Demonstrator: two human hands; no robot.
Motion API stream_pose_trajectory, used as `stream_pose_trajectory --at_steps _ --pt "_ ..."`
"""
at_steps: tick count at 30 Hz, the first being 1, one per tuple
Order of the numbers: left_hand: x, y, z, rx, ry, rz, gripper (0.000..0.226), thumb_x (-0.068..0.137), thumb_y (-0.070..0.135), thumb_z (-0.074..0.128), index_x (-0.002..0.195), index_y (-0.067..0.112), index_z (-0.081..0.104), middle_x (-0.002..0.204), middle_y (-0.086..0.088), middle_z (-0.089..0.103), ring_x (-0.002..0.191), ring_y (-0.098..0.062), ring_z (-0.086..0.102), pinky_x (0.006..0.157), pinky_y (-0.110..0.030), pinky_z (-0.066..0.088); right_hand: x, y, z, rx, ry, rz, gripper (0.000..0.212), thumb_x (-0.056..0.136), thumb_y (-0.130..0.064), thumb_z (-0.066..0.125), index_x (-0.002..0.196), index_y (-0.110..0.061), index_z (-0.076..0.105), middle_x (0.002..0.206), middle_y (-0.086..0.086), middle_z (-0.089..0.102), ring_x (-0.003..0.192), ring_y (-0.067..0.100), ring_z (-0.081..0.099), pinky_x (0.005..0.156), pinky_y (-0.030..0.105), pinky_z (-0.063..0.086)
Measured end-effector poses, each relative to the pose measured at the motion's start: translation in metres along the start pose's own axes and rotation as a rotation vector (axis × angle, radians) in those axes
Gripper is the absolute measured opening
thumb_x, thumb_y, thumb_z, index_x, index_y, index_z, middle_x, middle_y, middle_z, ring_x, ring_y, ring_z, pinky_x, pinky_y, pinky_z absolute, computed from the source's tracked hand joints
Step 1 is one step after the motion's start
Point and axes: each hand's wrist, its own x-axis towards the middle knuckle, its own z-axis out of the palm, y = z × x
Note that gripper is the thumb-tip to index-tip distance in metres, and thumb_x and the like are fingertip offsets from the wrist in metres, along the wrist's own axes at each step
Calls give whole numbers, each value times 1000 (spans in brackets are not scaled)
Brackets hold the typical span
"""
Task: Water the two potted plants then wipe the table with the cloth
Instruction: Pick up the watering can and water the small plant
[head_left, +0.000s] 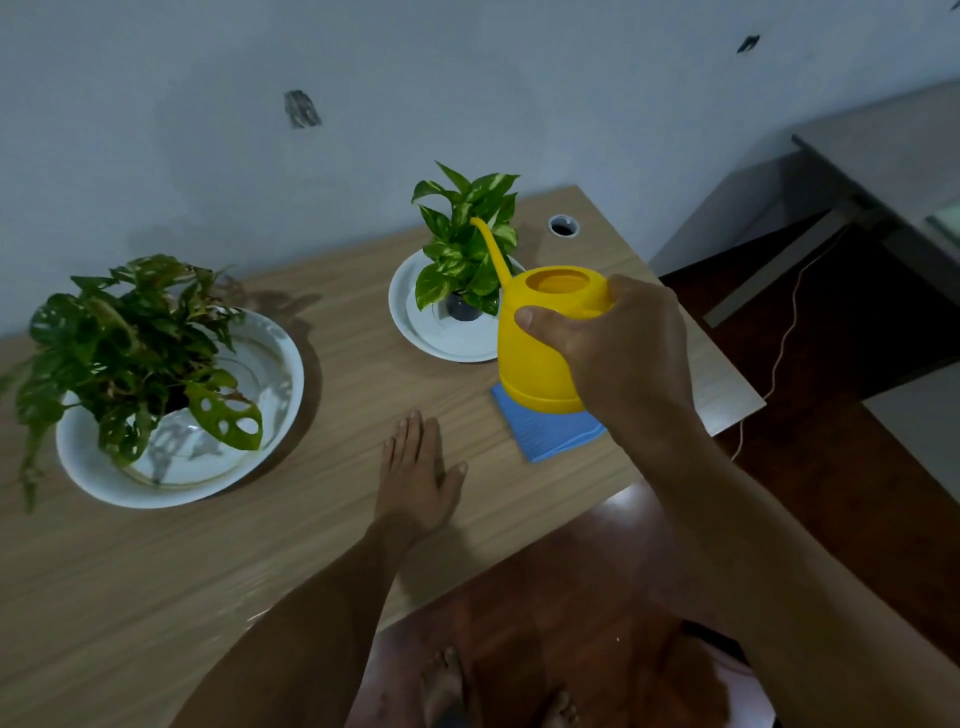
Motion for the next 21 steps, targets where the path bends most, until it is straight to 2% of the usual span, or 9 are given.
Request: stream_pose_trajectory --at_steps 5,21 --pt "-1 0 2 -5 22 3 89 95 67 33 165 16 14 174 -7 4 161 -24 -1 128 -40 -4 2 -3 -5 12 7 11 58 69 -60 84 97 -11 69 98 7 69 91 25 66 70 33 49" --pt "-2 3 -3 17 5 -3 89 96 67 32 165 17 10 174 -6 -1 161 -22 -6 125 -34 -12 16 -15 -10 2 3 17 58 69 -59 85 97 -11 68 97 7 68 89 23 65 66 28 42"
